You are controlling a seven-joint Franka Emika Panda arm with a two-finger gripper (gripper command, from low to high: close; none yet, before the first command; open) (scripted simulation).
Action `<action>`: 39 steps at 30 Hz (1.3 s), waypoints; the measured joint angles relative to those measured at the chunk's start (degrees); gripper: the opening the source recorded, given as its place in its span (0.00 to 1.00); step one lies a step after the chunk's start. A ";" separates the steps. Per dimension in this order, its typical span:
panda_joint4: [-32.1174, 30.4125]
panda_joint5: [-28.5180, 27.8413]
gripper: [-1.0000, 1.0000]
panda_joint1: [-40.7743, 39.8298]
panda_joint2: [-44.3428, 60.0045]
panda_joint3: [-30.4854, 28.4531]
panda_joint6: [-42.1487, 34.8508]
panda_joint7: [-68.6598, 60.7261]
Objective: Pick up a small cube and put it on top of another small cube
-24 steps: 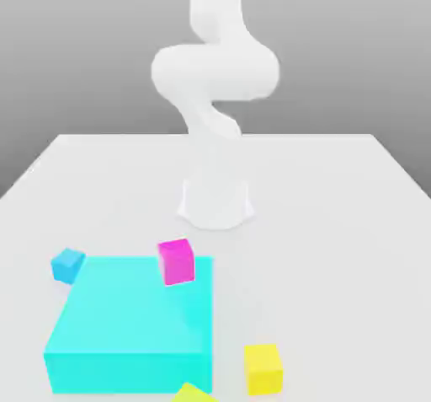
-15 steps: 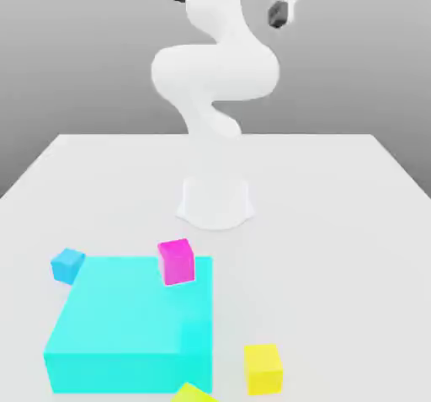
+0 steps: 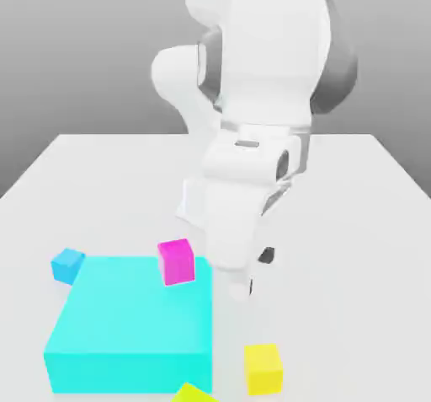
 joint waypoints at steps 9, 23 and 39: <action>-1.39 6.02 0.50 -2.90 16.47 5.30 9.53 -21.27; -1.85 5.94 0.00 -3.05 14.55 5.46 7.83 -21.47; -15.62 -7.86 0.00 -10.71 -17.95 -1.44 -10.40 -7.54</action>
